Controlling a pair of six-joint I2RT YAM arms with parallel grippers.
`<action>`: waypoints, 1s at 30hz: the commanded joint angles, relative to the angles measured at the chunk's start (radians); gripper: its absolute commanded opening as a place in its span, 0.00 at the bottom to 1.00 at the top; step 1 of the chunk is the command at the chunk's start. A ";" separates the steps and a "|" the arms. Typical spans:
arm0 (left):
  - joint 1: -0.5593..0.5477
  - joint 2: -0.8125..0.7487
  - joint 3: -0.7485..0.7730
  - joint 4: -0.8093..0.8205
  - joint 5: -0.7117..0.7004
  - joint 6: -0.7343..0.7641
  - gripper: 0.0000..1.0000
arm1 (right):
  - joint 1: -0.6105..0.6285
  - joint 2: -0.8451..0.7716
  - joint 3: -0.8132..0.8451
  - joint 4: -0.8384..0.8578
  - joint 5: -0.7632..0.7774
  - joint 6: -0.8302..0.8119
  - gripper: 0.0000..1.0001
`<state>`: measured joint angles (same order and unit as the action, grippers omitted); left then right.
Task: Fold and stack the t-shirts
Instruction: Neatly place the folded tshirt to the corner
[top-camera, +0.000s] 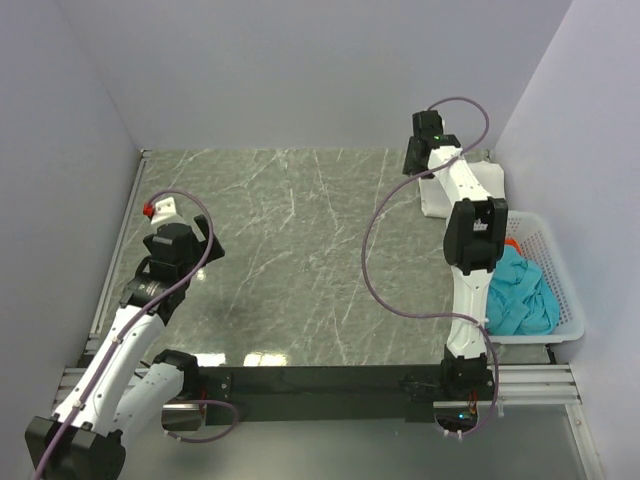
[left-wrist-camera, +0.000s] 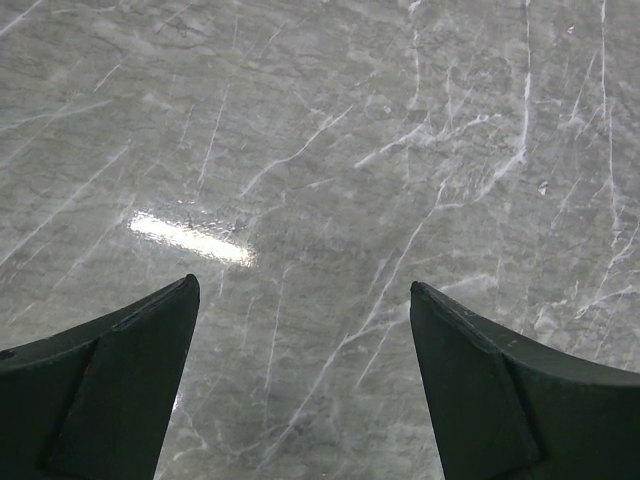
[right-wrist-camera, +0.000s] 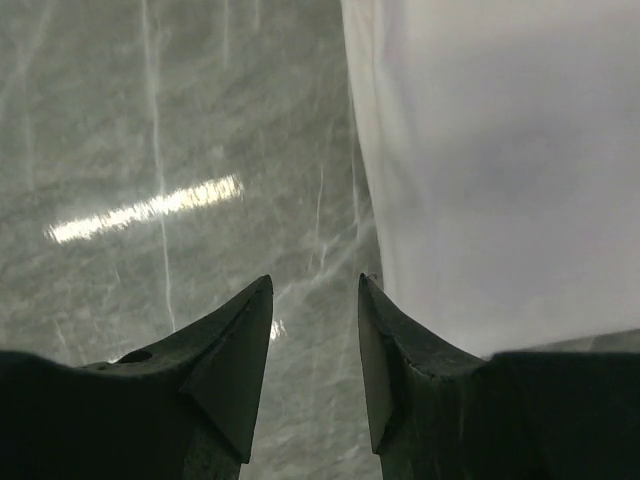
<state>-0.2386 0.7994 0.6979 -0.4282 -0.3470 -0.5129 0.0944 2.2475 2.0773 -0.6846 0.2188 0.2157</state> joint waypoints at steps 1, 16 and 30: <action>0.004 -0.026 -0.006 0.028 -0.003 -0.003 0.91 | -0.019 -0.008 -0.049 -0.046 -0.065 0.114 0.46; 0.004 -0.054 -0.009 0.026 0.003 -0.003 0.91 | -0.053 0.083 -0.100 -0.096 -0.055 0.212 0.43; 0.004 -0.075 -0.014 0.016 -0.007 -0.010 0.91 | -0.082 0.029 -0.138 -0.115 0.091 0.271 0.43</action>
<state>-0.2386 0.7410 0.6903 -0.4313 -0.3470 -0.5167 0.0250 2.3268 1.9560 -0.7979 0.2554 0.4664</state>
